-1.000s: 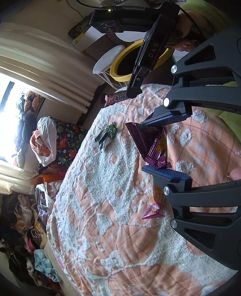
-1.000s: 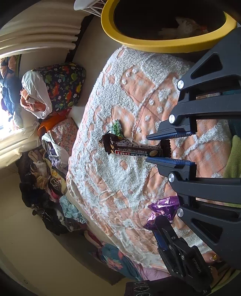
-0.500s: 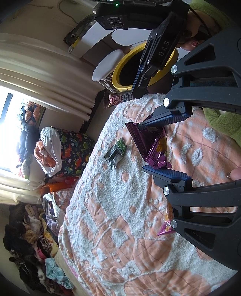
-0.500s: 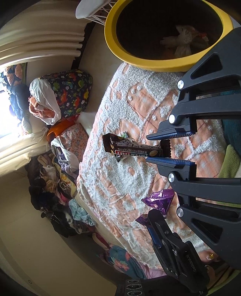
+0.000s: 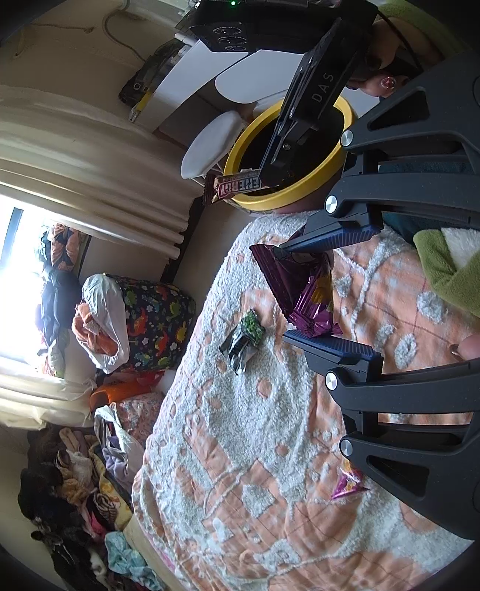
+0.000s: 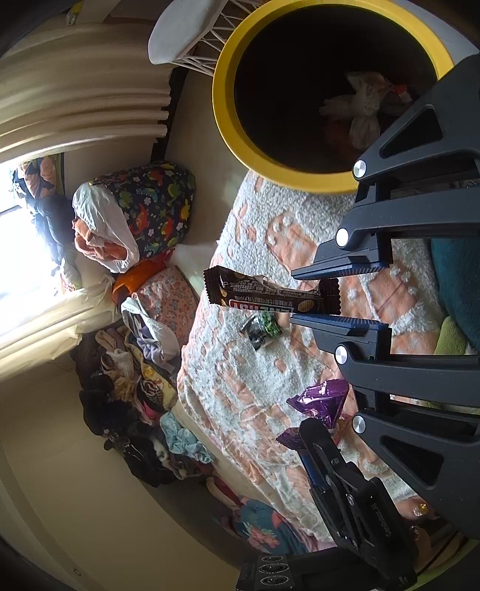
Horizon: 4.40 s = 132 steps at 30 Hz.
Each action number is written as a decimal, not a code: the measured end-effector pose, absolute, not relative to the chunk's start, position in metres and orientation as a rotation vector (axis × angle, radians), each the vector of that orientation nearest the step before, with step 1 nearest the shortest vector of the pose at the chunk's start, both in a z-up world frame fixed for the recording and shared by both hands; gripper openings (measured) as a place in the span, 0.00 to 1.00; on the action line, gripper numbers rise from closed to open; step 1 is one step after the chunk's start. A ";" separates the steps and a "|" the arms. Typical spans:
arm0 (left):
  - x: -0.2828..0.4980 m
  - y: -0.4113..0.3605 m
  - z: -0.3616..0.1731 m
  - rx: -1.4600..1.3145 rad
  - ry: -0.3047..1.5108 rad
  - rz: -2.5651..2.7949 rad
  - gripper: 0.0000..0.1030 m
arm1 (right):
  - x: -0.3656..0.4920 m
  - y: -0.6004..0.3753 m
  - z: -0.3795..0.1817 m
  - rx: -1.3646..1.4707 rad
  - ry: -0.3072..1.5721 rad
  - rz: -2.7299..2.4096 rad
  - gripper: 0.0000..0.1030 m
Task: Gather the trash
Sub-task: 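Lift the purple wrapper and chocolate bar toward the yellow bin, then carry the purple wrapper and chocolate bar over the yellow bin opening, then open both grippers to drop the wrapper and chocolate bar into the bin, then move both grippers back to the bed toward the remaining wrapper and snack bag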
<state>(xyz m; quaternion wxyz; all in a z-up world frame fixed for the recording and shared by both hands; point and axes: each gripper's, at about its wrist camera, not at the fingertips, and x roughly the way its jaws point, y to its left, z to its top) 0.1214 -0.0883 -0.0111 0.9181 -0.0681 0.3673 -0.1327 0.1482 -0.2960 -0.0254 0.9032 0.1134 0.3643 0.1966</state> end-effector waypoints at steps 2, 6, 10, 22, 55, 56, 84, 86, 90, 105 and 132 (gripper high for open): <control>0.122 -0.093 -0.010 -0.137 0.752 -0.282 0.33 | 0.147 -0.302 -0.025 0.241 0.749 0.394 0.17; 0.124 -0.104 -0.007 -0.129 0.744 -0.301 0.33 | 0.144 -0.315 -0.024 0.253 0.740 0.370 0.17; 0.126 -0.114 -0.004 -0.123 0.740 -0.318 0.33 | 0.141 -0.328 -0.024 0.273 0.733 0.344 0.17; 0.128 -0.148 0.006 -0.095 0.722 -0.383 0.33 | 0.135 -0.370 -0.020 0.332 0.700 0.266 0.17; 0.138 -0.225 0.000 -0.016 0.729 -0.517 0.33 | 0.125 -0.448 -0.023 0.457 0.664 0.107 0.17; 0.139 -0.227 0.000 -0.015 0.731 -0.518 0.33 | 0.125 -0.450 -0.024 0.460 0.665 0.103 0.17; 0.190 -0.285 -0.042 0.033 0.828 -0.556 0.34 | 0.134 -0.494 -0.069 0.588 0.790 -0.006 0.35; 0.193 -0.284 -0.042 0.023 0.832 -0.557 0.44 | 0.133 -0.497 -0.071 0.593 0.791 -0.030 0.45; 0.192 -0.276 -0.039 0.004 0.809 -0.540 0.75 | 0.131 -0.502 -0.070 0.596 0.780 -0.048 0.50; 0.172 -0.213 -0.015 -0.029 0.714 -0.418 0.89 | 0.128 -0.447 -0.033 0.459 0.661 0.120 0.65; 0.139 -0.096 -0.005 -0.118 0.661 -0.190 0.89 | 0.150 -0.343 -0.012 0.305 0.672 0.345 0.71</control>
